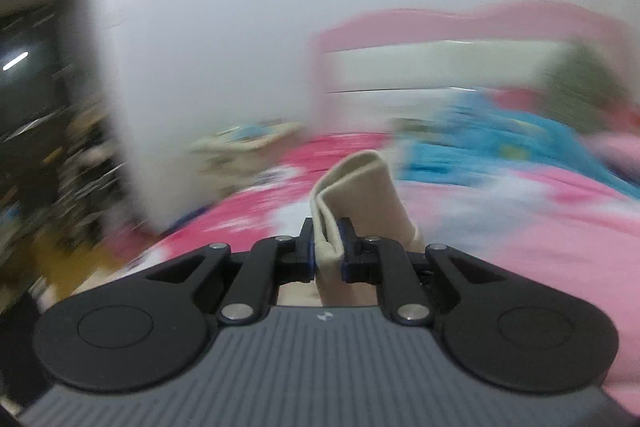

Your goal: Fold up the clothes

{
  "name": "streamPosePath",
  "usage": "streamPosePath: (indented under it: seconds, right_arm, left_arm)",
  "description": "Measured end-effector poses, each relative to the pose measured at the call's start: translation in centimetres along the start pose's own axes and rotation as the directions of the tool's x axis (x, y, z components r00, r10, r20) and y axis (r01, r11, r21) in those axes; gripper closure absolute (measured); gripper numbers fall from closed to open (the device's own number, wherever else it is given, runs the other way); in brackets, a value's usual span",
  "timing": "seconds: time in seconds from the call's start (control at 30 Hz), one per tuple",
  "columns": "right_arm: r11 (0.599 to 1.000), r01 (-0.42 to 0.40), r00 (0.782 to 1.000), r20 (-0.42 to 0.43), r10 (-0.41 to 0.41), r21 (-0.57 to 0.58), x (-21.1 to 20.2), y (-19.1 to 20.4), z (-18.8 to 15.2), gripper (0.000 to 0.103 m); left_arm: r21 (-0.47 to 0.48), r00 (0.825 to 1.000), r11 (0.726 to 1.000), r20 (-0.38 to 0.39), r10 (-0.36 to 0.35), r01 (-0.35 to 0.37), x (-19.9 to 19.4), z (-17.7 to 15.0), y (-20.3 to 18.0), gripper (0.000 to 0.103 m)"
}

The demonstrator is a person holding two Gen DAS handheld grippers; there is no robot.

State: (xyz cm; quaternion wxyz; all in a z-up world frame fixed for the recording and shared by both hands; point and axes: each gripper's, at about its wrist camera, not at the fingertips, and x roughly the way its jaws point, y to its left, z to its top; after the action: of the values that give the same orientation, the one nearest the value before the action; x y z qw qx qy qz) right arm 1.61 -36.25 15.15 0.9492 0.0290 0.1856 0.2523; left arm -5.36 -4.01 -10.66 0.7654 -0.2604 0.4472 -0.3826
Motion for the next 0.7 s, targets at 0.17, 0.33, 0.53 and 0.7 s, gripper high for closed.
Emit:
streamPosePath:
  seconds: [0.17, 0.33, 0.53, 0.7]
  right_arm:
    - [0.924, -0.316, 0.943, -0.179, 0.281, -0.213, 4.9, 10.3, -3.5, 0.093]
    - [0.842, -0.484, 0.817, -0.468, 0.337, -0.239, 10.2, 17.8, -14.7, 0.084]
    - [0.886, -0.440, 0.714, -0.654, 0.249, -0.143, 10.9, 20.5, -24.4, 0.073]
    - [0.943, -0.232, 0.826, -0.463, 0.320, 0.239, 5.9, 15.1, -22.7, 0.056]
  left_arm:
    - [-0.184, 0.968, 0.977, 0.206, 0.142, -0.105, -9.6, -0.3, 4.9, 0.063]
    - [-0.283, 0.911, 0.931, 0.275, 0.307, -0.228, -15.7, -1.4, 8.2, 0.060]
    - [-0.233, 0.918, 0.944, 0.269, 0.292, -0.232, -15.2, -1.4, 7.8, 0.055]
    - [-0.073, 0.959, 0.975, 0.179, 0.221, -0.211, -10.7, 0.1, 5.8, 0.038]
